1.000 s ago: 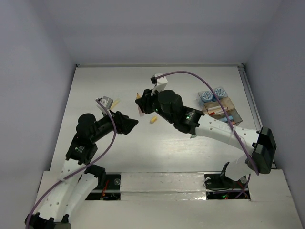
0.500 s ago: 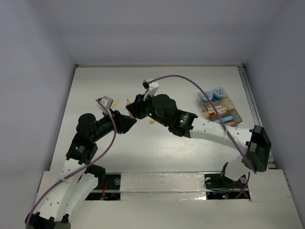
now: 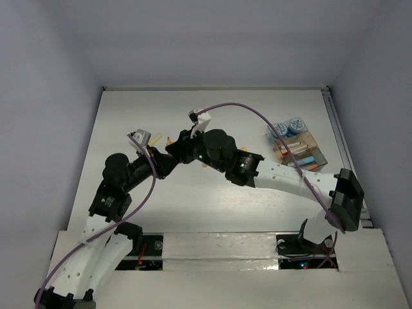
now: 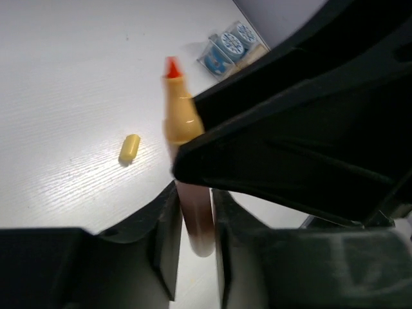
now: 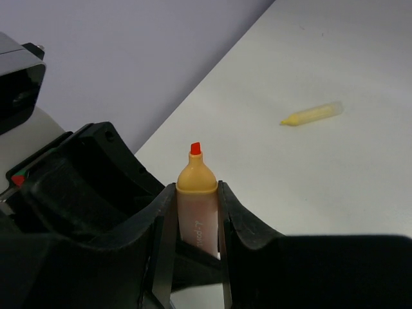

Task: Sort the stationery into containers
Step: Pick up the pen cap from the center of the board.

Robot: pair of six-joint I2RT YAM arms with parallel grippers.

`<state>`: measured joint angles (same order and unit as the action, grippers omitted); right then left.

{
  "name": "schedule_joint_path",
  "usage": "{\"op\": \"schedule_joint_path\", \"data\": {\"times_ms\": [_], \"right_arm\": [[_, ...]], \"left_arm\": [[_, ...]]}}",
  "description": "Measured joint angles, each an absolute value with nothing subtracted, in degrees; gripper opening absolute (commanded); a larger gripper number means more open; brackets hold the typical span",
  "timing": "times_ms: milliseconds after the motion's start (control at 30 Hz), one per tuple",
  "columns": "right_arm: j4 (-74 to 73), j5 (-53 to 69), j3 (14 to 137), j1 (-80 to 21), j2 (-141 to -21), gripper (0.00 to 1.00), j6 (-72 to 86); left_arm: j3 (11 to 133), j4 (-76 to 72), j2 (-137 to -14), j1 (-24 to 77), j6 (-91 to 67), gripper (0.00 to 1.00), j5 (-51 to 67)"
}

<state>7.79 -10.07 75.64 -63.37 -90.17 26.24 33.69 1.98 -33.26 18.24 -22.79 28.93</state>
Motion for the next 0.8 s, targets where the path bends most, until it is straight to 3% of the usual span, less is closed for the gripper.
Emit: {"op": "schedule_joint_path", "data": {"times_ms": [33, 167, 267, 300, 400, 600, 733, 767, 800], "right_arm": [[7.94, -10.07, 75.64, -63.4, -90.15, 0.0, 26.22], [8.19, -10.11, 75.61, -63.46, -90.17, 0.03, 26.22], [8.78, -10.74, 75.02, -63.46, -89.84, 0.32, 26.22], [9.37, -10.9, 74.37, -63.46, -89.52, 0.54, 26.35], [9.65, -11.7, 71.61, -63.46, -87.22, 0.7, 26.06], [7.22, -14.57, 65.84, -61.58, -76.77, 0.7, 25.19], [3.49, -15.46, 62.26, -52.34, -69.43, 0.69, 26.44], [2.09, -15.59, 61.54, -49.52, -68.64, 0.7, 26.94], [0.27, -16.21, 60.88, -46.87, -68.42, 0.79, 27.51]], "left_arm": [[33.69, 2.15, -33.23, 18.24, -22.9, 0.01, 27.94], [33.71, 2.39, -33.04, 18.26, -22.72, 0.0, 27.16], [33.71, 2.9, -32.32, 18.26, -22.7, 0.0, 26.87], [33.71, 3.07, -32.03, 18.26, -22.68, 0.0, 26.89], [33.71, 3.55, -31.62, 18.24, -22.57, 0.0, 26.28], [33.71, 3.75, -31.27, 17.98, -22.37, 0.0, 25.89], [33.71, 3.86, -31.2, 17.98, -22.33, 0.0, 26.48], [33.71, 3.9, -31.2, 17.98, -22.33, 0.0, 26.76], [33.71, 3.88, -31.16, 17.98, -22.31, 0.0, 27.05]]}}
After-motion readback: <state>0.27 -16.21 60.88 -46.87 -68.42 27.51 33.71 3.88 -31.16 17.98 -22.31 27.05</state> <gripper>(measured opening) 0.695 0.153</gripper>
